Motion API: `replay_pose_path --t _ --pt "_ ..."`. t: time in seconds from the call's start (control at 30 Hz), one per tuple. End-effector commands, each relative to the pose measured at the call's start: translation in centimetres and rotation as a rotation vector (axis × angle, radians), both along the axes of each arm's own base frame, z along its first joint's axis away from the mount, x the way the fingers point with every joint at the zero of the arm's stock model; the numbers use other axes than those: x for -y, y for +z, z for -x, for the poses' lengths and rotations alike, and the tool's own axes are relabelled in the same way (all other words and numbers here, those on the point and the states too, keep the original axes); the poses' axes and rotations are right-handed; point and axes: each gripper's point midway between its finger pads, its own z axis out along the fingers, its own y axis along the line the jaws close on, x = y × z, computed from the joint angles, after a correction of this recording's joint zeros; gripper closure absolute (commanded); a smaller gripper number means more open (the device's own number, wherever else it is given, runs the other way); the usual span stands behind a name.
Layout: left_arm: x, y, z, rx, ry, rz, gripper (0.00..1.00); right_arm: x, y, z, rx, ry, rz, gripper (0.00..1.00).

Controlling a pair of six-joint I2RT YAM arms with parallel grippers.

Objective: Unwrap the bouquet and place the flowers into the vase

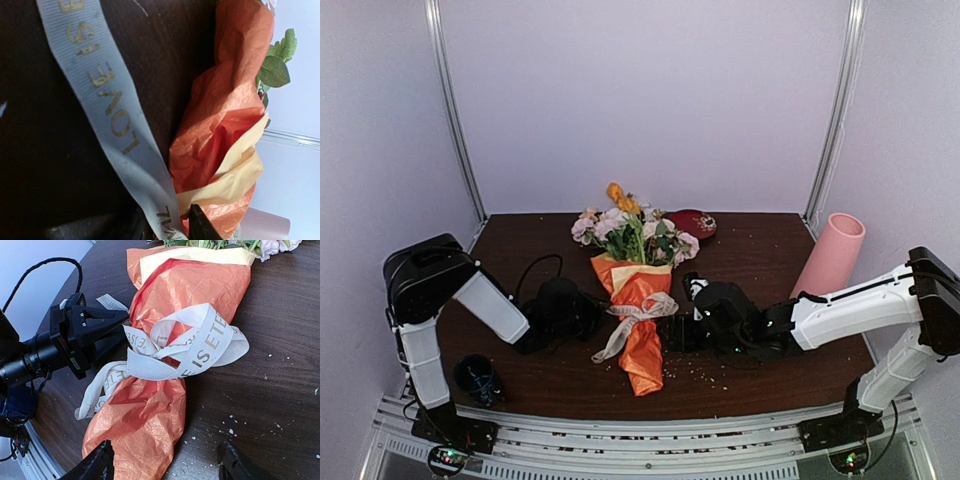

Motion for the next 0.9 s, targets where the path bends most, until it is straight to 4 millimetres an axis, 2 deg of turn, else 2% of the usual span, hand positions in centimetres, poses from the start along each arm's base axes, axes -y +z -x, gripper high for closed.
replay_pose_path --t 0.0,0.17,0.33,0.47,0.63,0.87 --pt "-1.2 1.1 0.2 0.027 0.009 -0.043 0.68 0.1 0.7 0.1 0.019 -0.007 -0.009 0.29" --pt "-1.3 1.6 0.2 0.04 0.005 -0.059 0.79 -0.1 0.7 0.2 0.019 -0.004 -0.013 0.29" --pt "-0.9 1.7 0.1 0.053 -0.017 -0.065 1.0 -0.1 0.9 0.3 0.02 -0.002 -0.016 0.29" --pt "-1.0 3.5 -0.1 0.103 -0.025 -0.078 1.0 -0.6 1.1 0.6 0.014 0.019 -0.037 0.29" --pt "-1.1 7.3 -0.3 0.195 -0.044 -0.115 1.0 -2.4 0.7 1.3 -0.027 0.068 -0.101 0.27" --pt "0.3 11.3 -0.2 0.311 -0.106 -0.148 1.0 -4.2 -2.2 2.0 -0.118 0.09 -0.123 0.28"
